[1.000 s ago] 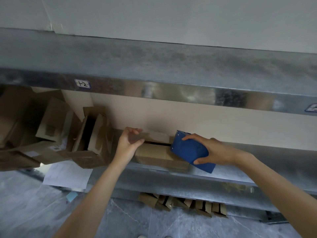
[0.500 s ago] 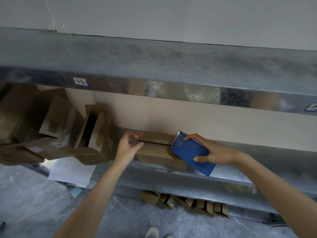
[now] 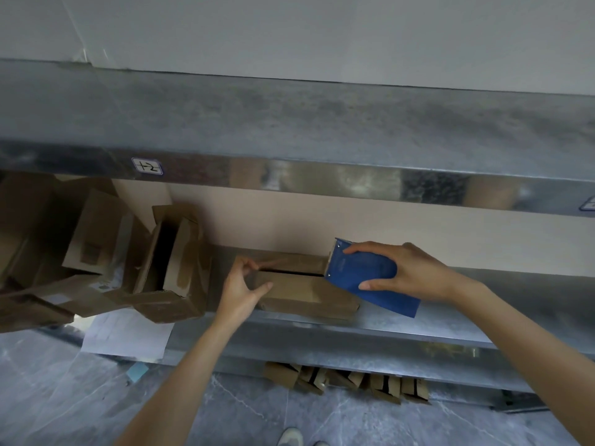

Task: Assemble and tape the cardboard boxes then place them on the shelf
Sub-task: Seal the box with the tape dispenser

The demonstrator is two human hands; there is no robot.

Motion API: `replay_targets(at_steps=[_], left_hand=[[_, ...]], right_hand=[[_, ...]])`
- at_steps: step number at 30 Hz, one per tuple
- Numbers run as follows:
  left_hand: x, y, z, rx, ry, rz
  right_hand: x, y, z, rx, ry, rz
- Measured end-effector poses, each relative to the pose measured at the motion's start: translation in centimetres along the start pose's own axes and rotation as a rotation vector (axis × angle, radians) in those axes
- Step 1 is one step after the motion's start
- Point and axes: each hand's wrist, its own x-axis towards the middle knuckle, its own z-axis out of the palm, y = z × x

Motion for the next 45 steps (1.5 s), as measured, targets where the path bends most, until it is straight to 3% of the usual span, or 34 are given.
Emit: replay_targets(at_steps=[4, 17, 27, 30, 35, 39, 45], left_hand=[[-0.2, -0.6, -0.1, 0.001, 0.019, -0.006], [-0.1, -0.8, -0.7, 0.134, 0.086, 0.163], [0.2, -1.8, -0.7, -0.023, 0.057, 0.116], [0.4, -1.9, -0.7, -0.083, 0.036, 0.066], [0.3, -1.3, -1.1, -0.381, 0.069, -0.19], [0.5, -1.4, -1.0, -0.387, 0.134, -0.317], [0.9, -2.0, -0.5, -0.334, 0.173, -0.322]], right_hand=[[0.8, 0.0, -0.3, 0.145, -0.067, 0.033], [3.8, 0.9, 0.2, 0.204, -0.173, 0.062], [5.1, 1.8, 1.6, 0.216, -0.171, 0.074], [5.2, 2.1, 1.7, 0.198, -0.164, 0.083], [5.4, 2.3, 1.8, 0.176, -0.176, 0.1], [5.7, 2.2, 1.7, 0.162, -0.184, 0.099], [5.7, 2.3, 1.8, 0.157, -0.184, 0.097]])
